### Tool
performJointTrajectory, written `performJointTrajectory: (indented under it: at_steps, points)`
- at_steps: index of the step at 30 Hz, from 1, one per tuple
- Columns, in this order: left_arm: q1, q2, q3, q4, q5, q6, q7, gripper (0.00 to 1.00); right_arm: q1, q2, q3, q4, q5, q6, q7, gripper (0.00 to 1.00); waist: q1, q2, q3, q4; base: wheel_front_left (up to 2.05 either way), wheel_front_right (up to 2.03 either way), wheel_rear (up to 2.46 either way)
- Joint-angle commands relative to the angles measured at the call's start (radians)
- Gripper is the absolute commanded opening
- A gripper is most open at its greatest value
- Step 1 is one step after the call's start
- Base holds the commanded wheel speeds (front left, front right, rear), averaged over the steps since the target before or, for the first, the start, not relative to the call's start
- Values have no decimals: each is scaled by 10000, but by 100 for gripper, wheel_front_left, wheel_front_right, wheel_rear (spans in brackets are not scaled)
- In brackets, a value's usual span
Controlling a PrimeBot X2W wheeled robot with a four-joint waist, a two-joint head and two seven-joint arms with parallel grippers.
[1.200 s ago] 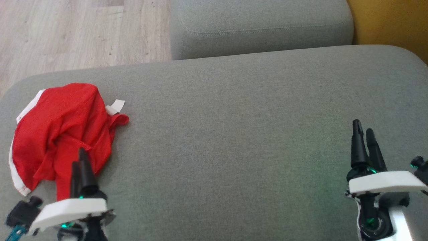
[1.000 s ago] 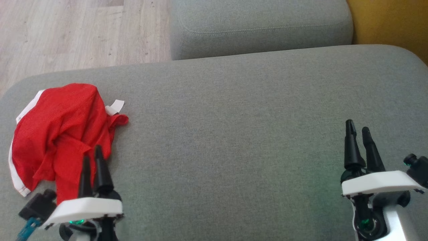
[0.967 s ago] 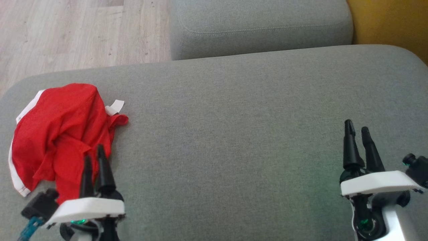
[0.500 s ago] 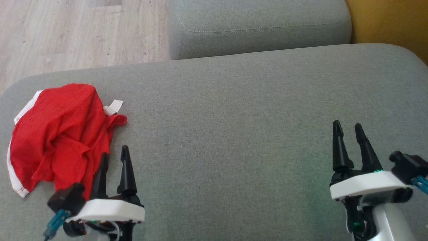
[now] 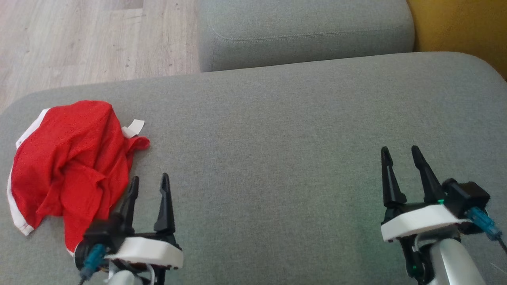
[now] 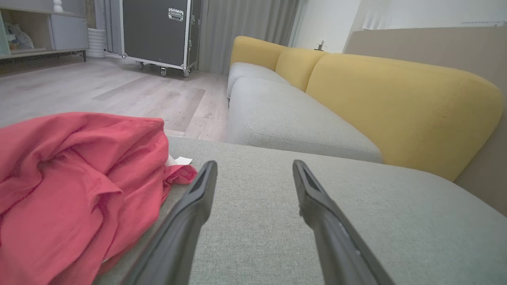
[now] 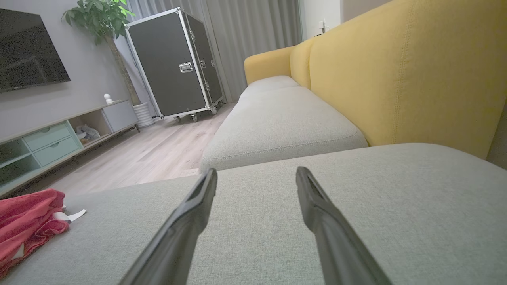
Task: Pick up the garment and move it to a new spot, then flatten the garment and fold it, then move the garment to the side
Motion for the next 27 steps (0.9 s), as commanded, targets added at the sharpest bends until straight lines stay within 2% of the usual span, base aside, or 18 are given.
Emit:
performJointTrajectory:
  at_steps: [1,12,19,24,27]
  points:
    - [-574,231,27,-317,455,144,-159,100,-584,-71,274,-332,-530,33,-180,100,0,0,7,-16,0,0,0]
    - [-831,651,-781,-493,1889,609,-486,100,-752,-76,398,-317,-2305,36,-504,100,0,0,40,-84,0,0,0]
    - [-1090,1045,-1695,-236,3118,949,-694,100,-851,-79,644,-367,-3578,38,-711,100,0,0,21,-104,0,0,0]
    - [-1251,1155,-2128,-239,3536,1257,-843,100,-848,-81,668,-381,-3712,40,-858,100,0,0,31,-109,0,0,0]
    - [-1163,1037,-1909,-604,3261,1416,-931,100,-852,-82,682,-363,-3441,41,-946,100,0,0,51,-107,0,0,0]
